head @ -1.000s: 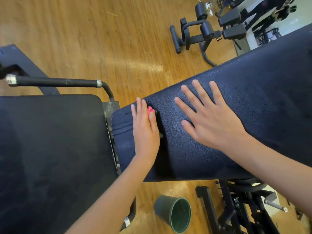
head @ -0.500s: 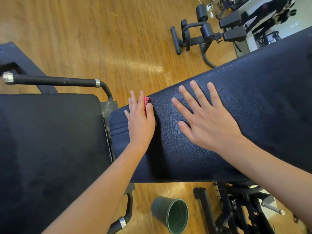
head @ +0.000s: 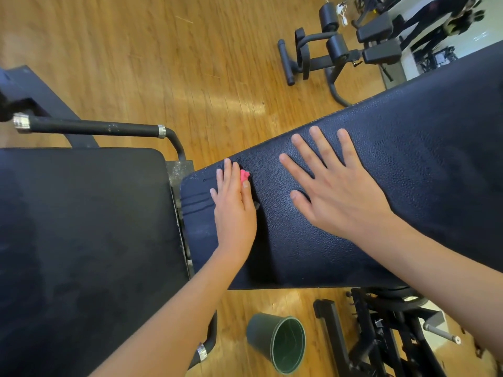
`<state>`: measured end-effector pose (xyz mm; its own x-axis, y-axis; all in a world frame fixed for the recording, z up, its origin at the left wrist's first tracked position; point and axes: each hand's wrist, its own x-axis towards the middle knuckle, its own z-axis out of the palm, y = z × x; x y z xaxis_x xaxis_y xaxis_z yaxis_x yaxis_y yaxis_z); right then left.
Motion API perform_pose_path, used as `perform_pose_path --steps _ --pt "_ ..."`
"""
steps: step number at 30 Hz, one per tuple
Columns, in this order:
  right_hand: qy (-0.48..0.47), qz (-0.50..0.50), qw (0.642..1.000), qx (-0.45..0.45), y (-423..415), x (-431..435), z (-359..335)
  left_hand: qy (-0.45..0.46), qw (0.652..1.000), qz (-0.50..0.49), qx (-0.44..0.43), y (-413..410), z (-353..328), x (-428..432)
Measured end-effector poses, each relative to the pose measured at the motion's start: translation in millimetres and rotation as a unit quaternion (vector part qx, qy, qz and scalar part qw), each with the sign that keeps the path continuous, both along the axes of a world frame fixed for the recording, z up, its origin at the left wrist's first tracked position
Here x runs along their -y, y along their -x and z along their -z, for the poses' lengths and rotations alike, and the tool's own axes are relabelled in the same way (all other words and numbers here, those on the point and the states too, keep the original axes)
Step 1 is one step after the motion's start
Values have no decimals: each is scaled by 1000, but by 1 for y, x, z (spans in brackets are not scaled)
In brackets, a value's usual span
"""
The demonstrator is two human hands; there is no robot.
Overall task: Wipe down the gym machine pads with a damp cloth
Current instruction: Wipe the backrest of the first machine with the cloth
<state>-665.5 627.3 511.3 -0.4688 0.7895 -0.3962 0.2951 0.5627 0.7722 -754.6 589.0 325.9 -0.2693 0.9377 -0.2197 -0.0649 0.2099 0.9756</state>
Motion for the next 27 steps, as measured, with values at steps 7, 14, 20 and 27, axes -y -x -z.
perform_pose_path --steps 7,14,20,27 --pt "-1 0 1000 -7 -1 -1 0 -6 1000 2 1 13 -5 -35" --pt "-2 -2 1000 -7 -2 -1 1 1 998 58 -14 3 -7 11" --pt "-4 -3 1000 -13 -1 -1 2 6 995 92 -45 -6 -9 45" --pt "-4 -2 1000 -15 1 -2 2 2 998 65 -24 9 -11 6"
